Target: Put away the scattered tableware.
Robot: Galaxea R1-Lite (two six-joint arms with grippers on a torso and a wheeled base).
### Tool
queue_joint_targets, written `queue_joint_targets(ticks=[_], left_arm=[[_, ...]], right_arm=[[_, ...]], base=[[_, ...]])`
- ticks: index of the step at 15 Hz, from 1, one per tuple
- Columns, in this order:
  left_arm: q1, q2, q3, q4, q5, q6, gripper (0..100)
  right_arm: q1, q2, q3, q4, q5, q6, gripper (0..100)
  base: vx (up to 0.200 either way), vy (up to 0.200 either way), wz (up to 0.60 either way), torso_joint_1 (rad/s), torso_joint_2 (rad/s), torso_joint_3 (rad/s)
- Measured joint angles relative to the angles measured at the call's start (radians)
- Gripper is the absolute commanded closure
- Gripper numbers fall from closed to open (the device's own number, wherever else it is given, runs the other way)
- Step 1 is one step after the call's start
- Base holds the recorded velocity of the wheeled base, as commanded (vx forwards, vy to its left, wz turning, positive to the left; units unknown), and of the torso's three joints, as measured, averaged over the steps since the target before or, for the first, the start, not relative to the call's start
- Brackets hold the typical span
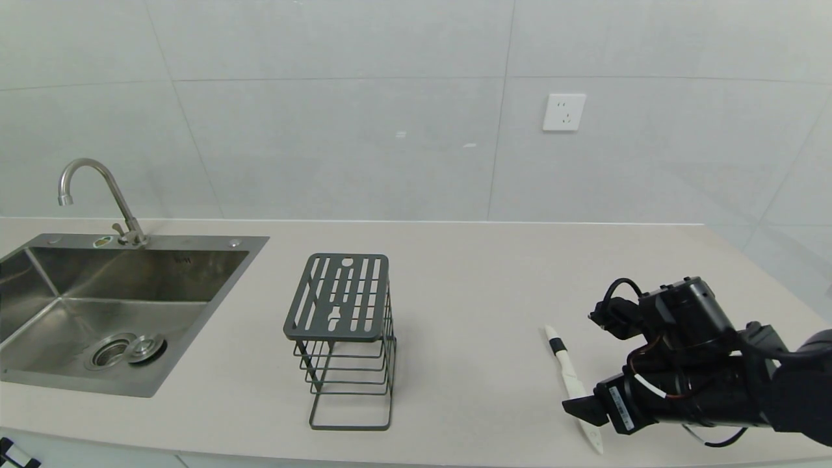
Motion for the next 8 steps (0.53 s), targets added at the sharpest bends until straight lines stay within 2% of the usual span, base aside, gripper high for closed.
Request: queue_joint_targets(ticks=[5,8], left_arm=[[0.000,0.000,0.000,0.000,0.000,-0.001,0],[0.000,0.000,0.000,0.000,0.006,-0.001,0]], right_arm=[[-0.014,0.088,-0.014,-0.048,-0.002,0.007,0],[-0.010,0.147,-0.066,-0.076,-0.020,0.010,0]], base=[[0.000,0.000,0.00,0.000,0.00,0.000],[0.000,0.000,0.00,0.000,0.00,0.000]])
